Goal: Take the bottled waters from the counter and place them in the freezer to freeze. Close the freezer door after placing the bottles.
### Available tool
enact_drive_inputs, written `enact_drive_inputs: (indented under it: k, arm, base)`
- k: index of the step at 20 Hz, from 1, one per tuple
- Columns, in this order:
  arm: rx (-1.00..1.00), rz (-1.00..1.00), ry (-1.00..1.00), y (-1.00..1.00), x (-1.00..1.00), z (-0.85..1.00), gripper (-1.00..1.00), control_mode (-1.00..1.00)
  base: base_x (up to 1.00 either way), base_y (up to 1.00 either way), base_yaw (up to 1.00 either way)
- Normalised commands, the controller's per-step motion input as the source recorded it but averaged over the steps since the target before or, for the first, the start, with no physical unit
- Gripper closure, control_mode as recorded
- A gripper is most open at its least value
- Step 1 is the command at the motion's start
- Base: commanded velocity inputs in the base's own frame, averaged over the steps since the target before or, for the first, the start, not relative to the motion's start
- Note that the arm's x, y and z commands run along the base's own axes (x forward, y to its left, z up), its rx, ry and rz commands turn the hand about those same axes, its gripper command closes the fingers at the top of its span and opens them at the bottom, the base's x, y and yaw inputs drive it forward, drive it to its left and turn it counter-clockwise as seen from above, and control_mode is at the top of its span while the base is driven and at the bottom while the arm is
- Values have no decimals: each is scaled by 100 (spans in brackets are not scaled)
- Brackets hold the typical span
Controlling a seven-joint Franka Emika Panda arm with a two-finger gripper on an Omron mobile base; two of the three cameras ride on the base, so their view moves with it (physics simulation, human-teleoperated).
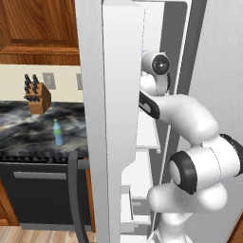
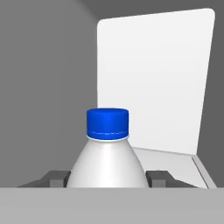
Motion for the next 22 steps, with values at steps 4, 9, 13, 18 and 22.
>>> enact_drive_inputs:
  k: [4, 9, 13, 18, 22]
  arm:
    - [1, 0, 0, 0, 25, -12, 100, -100]
    - [0, 0, 0, 0, 31, -21, 100, -100]
    - [0, 0, 0, -7, 34, -20, 100, -100]
    - [0, 0, -1, -2, 28, -26, 100, -100]
    - [0, 0, -9, -2, 9, -44, 100, -100]
  base:
    - [0, 0, 0]
    - [0, 0, 0]
    - [0, 0, 0]
    - [0, 0, 0]
    - [0, 0, 0]
